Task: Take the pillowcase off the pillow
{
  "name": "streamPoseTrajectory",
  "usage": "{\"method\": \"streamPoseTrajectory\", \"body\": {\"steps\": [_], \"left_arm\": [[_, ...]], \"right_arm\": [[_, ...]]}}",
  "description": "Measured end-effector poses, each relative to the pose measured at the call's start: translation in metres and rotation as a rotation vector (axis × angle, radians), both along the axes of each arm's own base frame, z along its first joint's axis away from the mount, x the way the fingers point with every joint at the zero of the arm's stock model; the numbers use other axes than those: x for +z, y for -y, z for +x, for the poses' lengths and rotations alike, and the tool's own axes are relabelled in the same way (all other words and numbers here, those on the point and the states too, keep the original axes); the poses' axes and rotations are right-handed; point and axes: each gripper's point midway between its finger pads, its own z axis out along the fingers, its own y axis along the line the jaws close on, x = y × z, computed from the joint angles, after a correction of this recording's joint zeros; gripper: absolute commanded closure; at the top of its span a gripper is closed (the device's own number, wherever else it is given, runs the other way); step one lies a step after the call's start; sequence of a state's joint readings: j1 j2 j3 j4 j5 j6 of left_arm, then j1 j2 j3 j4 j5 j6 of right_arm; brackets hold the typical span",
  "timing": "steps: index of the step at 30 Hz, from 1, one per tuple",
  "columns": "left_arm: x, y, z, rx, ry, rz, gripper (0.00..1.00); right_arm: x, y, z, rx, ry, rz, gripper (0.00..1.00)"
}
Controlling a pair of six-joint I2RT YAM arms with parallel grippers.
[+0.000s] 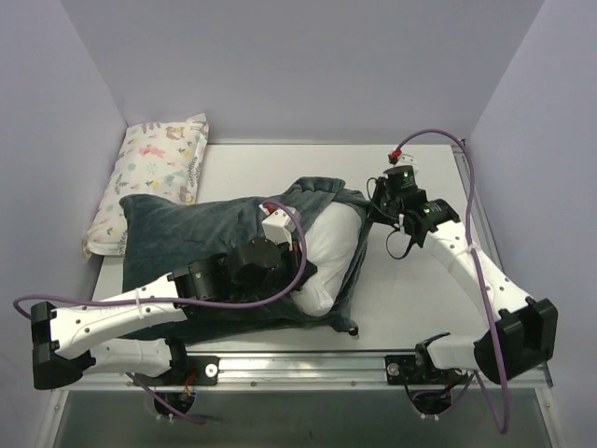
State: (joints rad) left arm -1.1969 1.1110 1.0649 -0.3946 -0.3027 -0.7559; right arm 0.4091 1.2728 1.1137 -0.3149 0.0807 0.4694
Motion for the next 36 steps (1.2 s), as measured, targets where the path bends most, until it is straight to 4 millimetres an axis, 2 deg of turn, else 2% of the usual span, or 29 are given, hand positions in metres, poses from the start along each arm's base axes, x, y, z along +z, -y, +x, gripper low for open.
{"method": "streamPoseTrajectory", "body": {"steps": [4, 9, 13, 24, 28, 36], "left_arm": [[0.010, 0.005, -0.015, -0.031, 0.024, 0.001, 1.00], [0.027, 0.012, -0.035, -0.069, 0.055, -0.009, 1.00], [0.036, 0.013, -0.046, -0.086, 0.086, -0.003, 1.00], [0.056, 0.019, -0.067, -0.178, 0.170, 0.033, 1.00], [0.048, 0.026, -0.075, -0.238, 0.161, 0.057, 1.00], [0.020, 0.045, -0.100, -0.369, 0.137, 0.131, 1.00]], "right_arm": [[-0.026, 0.010, 0.013, -0.022, -0.089, 0.050, 0.92], [-0.053, 0.023, 0.030, -0.056, -0.177, 0.204, 0.94], [-0.063, 0.011, 0.037, -0.016, -0.219, 0.315, 0.94], [-0.060, -0.054, 0.062, 0.220, -0.227, 0.669, 0.92], [-0.058, -0.066, 0.065, 0.268, -0.233, 0.745, 0.91], [-0.040, -0.078, 0.073, 0.337, -0.223, 0.818, 0.87]]}}
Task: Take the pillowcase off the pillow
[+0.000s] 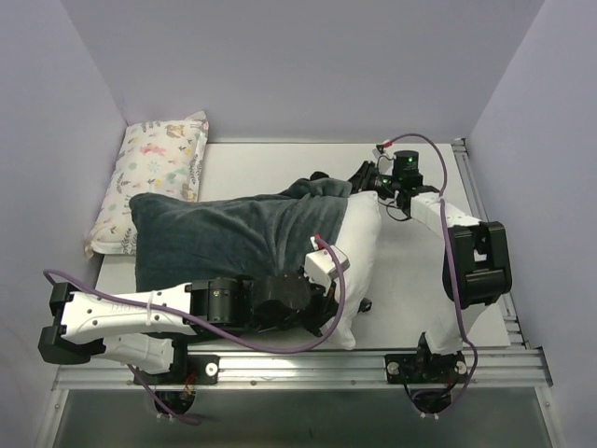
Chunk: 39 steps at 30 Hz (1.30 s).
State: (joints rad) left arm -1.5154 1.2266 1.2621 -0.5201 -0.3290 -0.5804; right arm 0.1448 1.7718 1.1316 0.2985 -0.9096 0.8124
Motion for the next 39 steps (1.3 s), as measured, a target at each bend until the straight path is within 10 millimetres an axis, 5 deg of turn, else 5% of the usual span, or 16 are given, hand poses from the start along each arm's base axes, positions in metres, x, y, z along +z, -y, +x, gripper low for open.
{"method": "streamPoseTrajectory", "body": {"steps": [9, 18, 29, 38, 39], "left_arm": [[-0.013, 0.004, -0.013, -0.049, -0.033, -0.003, 1.00], [-0.026, 0.006, -0.026, -0.084, -0.075, -0.007, 1.00], [-0.032, 0.007, -0.032, -0.113, -0.091, 0.005, 1.00], [-0.031, 0.004, -0.002, 0.025, -0.065, -0.026, 1.00], [-0.032, 0.004, 0.003, 0.045, -0.071, -0.037, 1.00]], "right_arm": [[0.021, -0.019, 0.002, 0.063, 0.090, 0.055, 0.80], [0.068, -0.037, 0.001, 0.166, 0.263, 0.197, 0.72], [0.004, -0.057, 0.005, 0.130, 0.185, -0.273, 0.47], [-0.028, 0.000, 0.019, -0.007, 0.004, -0.302, 0.20], [-0.026, 0.007, 0.022, -0.030, -0.005, -0.299, 0.10]]}}
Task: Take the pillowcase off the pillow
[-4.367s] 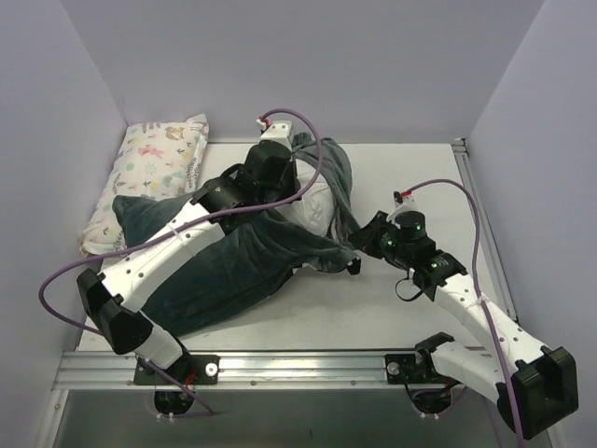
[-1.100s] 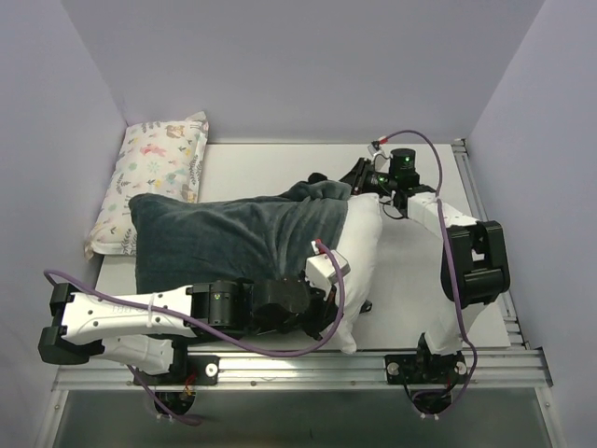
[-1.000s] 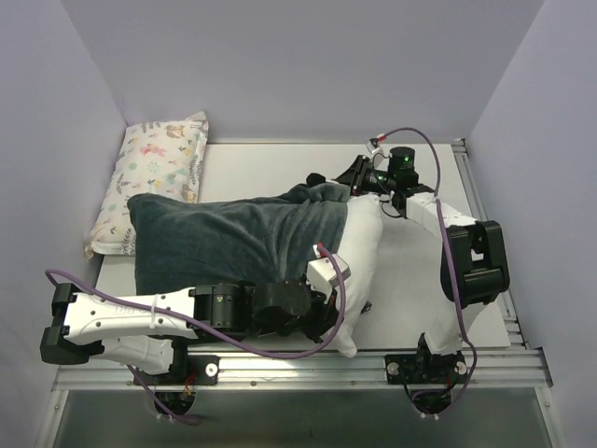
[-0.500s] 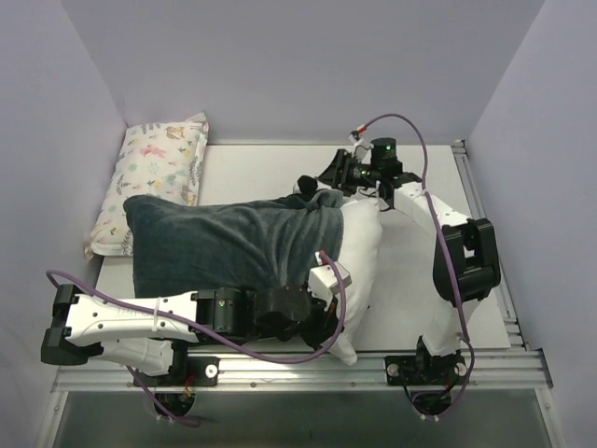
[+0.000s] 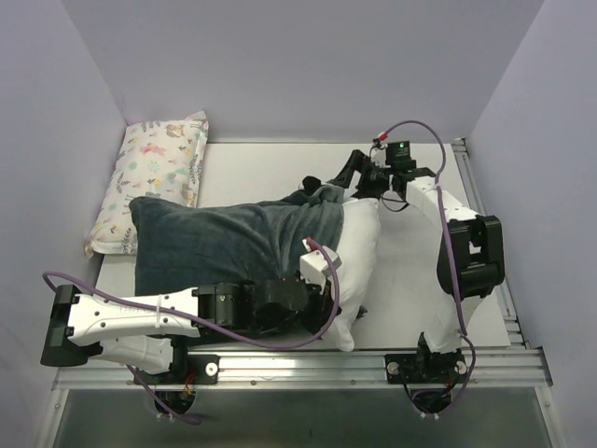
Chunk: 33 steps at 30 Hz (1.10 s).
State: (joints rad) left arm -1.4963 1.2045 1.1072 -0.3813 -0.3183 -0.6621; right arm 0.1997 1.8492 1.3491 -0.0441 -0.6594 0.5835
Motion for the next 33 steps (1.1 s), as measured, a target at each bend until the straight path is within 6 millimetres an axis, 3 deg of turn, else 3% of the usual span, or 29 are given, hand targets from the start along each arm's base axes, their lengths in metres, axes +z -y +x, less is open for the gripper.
{"method": "streamPoseTrajectory", "body": {"steps": [4, 9, 14, 18, 20, 21, 24, 25, 28, 33], "left_arm": [[-0.001, 0.003, 0.018, 0.061, -0.019, -0.041, 1.00], [-0.010, 0.015, 0.028, 0.088, -0.047, -0.061, 1.00], [-0.037, 0.032, 0.039, 0.118, -0.082, -0.041, 1.00], [-0.046, 0.043, 0.047, 0.132, -0.096, -0.049, 1.00], [-0.050, 0.047, 0.048, 0.134, -0.103, -0.050, 0.90], [-0.052, 0.049, 0.048, 0.134, -0.106, -0.047, 0.78], [-0.056, 0.051, 0.048, 0.134, -0.113, -0.046, 0.59], [-0.055, 0.052, 0.048, 0.134, -0.115, -0.050, 0.49], [-0.048, 0.054, 0.048, 0.129, -0.108, -0.064, 0.34], [-0.016, 0.051, 0.054, 0.150, -0.064, -0.085, 0.25]], "right_arm": [[0.018, 0.036, 0.006, -0.112, 0.001, -0.016, 0.00], [0.063, 0.077, 0.007, -0.246, 0.087, -0.057, 0.00], [0.093, 0.098, -0.016, -0.311, 0.141, -0.086, 0.00], [0.082, 0.108, -0.061, -0.332, 0.126, -0.116, 0.00], [0.068, 0.113, -0.091, -0.344, 0.107, -0.129, 0.00], [0.059, 0.114, -0.107, -0.348, 0.092, -0.135, 0.00], [0.039, 0.116, -0.148, -0.355, 0.074, -0.136, 0.00], [0.033, 0.116, -0.157, -0.356, 0.071, -0.134, 0.00], [0.020, 0.113, -0.180, -0.354, 0.071, -0.112, 0.00], [0.016, 0.104, -0.196, -0.319, 0.085, -0.057, 0.00]]}}
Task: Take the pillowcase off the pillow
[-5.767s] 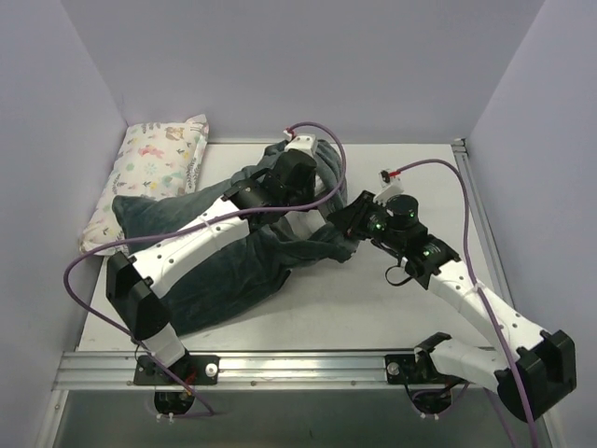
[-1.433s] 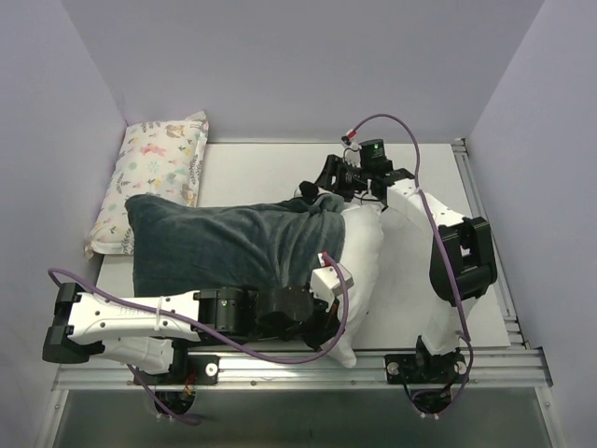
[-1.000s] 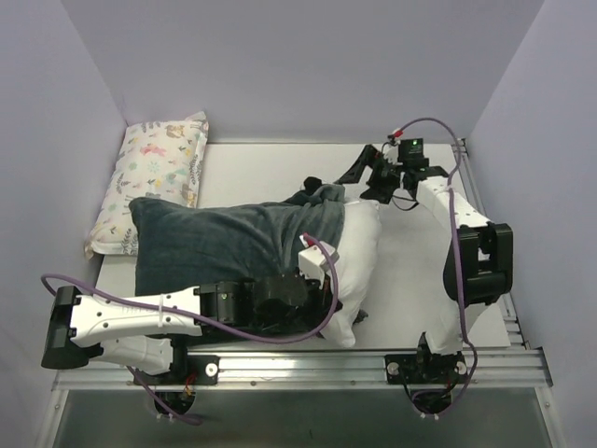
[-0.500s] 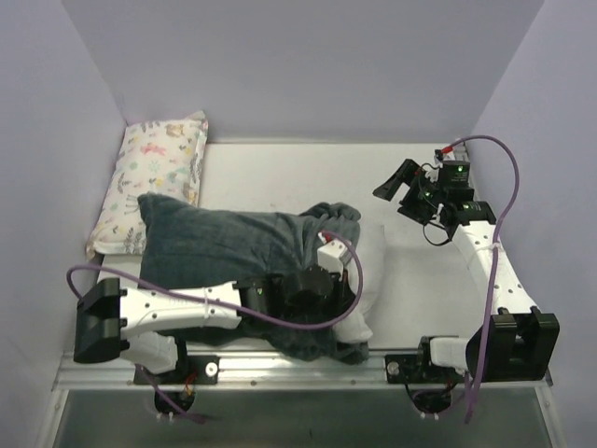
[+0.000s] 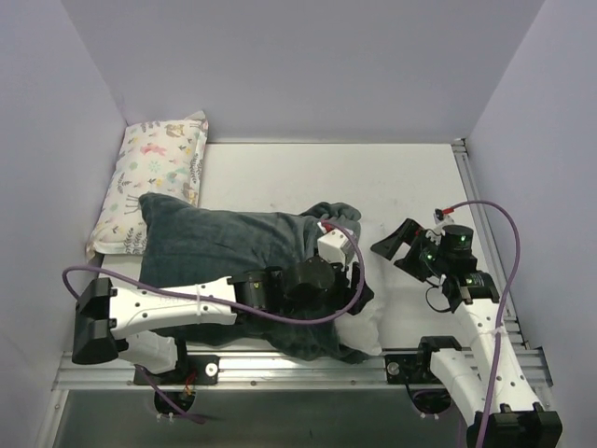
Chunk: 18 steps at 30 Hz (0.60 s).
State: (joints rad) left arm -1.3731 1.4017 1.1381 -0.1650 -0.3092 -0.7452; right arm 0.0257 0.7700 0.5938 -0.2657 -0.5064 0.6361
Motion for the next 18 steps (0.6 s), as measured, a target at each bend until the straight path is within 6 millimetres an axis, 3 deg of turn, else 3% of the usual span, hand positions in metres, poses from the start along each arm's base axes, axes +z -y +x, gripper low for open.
{"method": "streamPoseTrajectory", "body": {"steps": [4, 7, 9, 11, 13, 18], "left_arm": [[0.048, -0.021, 0.033, 0.114, 0.082, -0.003, 0.19], [0.082, -0.045, 0.083, 0.247, 0.139, -0.008, 0.17], [0.090, -0.065, 0.123, 0.328, 0.156, 0.011, 0.16], [0.084, -0.079, 0.160, 0.387, 0.162, 0.062, 0.15], [0.062, -0.080, 0.185, 0.399, 0.153, 0.131, 0.15], [-0.031, -0.055, 0.200, 0.259, 0.035, 0.310, 0.15]], "right_arm": [[0.000, -0.008, -0.004, 0.033, 0.019, 0.038, 0.00], [-0.001, -0.014, -0.007, 0.055, 0.035, 0.076, 0.00], [0.000, -0.018, -0.008, 0.071, 0.051, 0.104, 0.00], [0.002, -0.023, -0.008, 0.088, 0.076, 0.135, 0.00], [0.004, -0.029, -0.007, 0.107, 0.099, 0.172, 0.00], [0.003, -0.042, -0.005, 0.158, 0.108, 0.218, 0.00]]}}
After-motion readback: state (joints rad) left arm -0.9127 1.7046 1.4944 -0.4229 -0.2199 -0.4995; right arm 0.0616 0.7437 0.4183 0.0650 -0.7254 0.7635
